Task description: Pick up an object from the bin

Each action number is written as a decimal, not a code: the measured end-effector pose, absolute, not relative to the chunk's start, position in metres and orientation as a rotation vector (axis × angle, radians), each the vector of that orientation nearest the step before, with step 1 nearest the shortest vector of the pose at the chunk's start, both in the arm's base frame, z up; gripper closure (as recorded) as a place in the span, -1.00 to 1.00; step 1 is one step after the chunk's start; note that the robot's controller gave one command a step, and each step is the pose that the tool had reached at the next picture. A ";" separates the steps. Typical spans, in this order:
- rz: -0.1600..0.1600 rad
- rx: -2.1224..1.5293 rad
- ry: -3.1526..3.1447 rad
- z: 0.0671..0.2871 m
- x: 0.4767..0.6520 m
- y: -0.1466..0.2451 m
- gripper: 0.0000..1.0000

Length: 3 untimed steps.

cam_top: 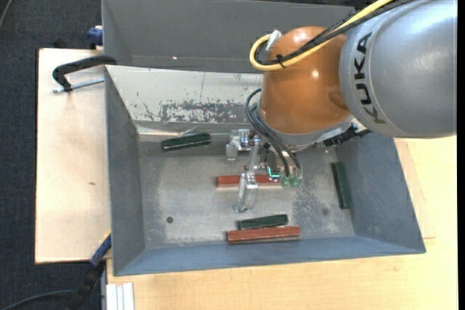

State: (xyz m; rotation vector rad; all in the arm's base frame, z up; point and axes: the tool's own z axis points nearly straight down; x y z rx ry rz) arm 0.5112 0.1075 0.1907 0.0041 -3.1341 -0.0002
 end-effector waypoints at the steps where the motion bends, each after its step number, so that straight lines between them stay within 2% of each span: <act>1: 0.001 0.335 -3.119 0.071 0.540 0.056 -1.00; 2: -0.002 0.338 -3.124 0.075 0.541 0.059 1.00; 3: 0.001 0.387 -3.130 0.188 0.522 0.042 1.00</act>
Offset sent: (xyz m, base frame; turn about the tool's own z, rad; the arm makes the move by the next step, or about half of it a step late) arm 0.0288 -0.0498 -0.1167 -0.2138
